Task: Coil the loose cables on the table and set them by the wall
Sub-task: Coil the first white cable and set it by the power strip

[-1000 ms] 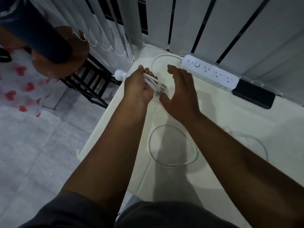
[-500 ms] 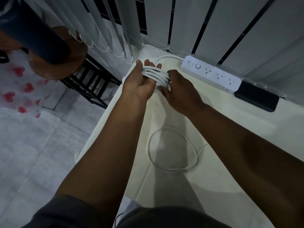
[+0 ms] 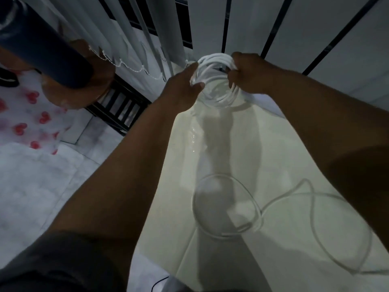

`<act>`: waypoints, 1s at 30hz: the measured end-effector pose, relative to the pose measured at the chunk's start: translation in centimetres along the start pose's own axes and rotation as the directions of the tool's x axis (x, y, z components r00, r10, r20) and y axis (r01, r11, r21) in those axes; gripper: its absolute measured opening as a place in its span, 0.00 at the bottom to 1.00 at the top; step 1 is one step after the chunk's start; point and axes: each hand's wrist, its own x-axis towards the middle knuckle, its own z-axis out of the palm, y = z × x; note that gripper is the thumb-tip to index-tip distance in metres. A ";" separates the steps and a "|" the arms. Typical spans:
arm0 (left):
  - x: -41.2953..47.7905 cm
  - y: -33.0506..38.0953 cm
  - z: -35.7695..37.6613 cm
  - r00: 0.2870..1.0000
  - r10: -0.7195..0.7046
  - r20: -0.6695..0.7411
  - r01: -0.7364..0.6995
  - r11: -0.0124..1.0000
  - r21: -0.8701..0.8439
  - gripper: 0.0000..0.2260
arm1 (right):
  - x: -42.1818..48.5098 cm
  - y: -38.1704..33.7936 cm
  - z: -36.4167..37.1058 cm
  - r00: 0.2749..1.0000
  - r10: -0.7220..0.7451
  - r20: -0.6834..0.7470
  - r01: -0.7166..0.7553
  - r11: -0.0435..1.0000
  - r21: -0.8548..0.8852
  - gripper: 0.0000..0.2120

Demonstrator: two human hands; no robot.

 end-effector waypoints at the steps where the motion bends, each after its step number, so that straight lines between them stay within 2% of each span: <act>1: 1.0 -0.6 0.6 1.000 0.003 0.014 -0.003 1.000 0.022 0.25 | 0.6 0.2 -0.1 1.000 0.003 0.018 -0.003 1.000 0.005 0.11; 8: 4.9 -2.8 3.9 0.997 0.058 -0.054 -0.045 0.976 0.215 0.27 | 3.3 2.1 1.0 0.995 0.075 0.069 -0.076 0.997 0.001 0.11; 12: 5.7 -3.7 4.7 0.987 0.100 -0.124 -0.060 0.954 0.294 0.25 | 3.8 2.5 2.7 0.979 0.152 -0.136 -0.157 0.987 -0.029 0.15; 14: 5.8 -3.9 5.0 0.986 0.102 -0.134 -0.052 0.943 0.329 0.24 | 3.0 2.6 3.7 0.960 0.125 -0.251 -0.139 0.989 -0.039 0.15; 16: 6.0 -3.7 5.1 0.988 0.081 -0.130 -0.033 0.942 0.335 0.25 | 2.1 2.7 4.4 0.953 0.094 -0.287 -0.105 0.994 -0.023 0.17; 18: 6.4 -3.5 5.0 0.991 0.065 -0.119 -0.021 0.941 0.339 0.25 | 1.5 2.8 5.0 0.957 0.068 -0.282 -0.090 0.994 -0.064 0.20; 22: 6.5 -3.3 4.5 0.995 0.028 -0.091 0.009 0.924 0.382 0.26 | 1.0 3.0 5.7 0.975 -0.035 -0.218 -0.063 0.903 -0.425 0.25; 27: 6.2 -3.6 4.3 0.996 -0.007 -0.086 0.037 0.934 0.354 0.25 | 0.4 3.0 6.1 0.984 -0.052 -0.171 -0.035 0.882 -0.470 0.29; 30: 6.2 -4.0 4.5 0.992 0.057 -0.113 -0.019 0.950 0.313 0.20 | 0.0 3.4 6.8 0.987 -0.033 -0.157 -0.048 0.873 -0.485 0.33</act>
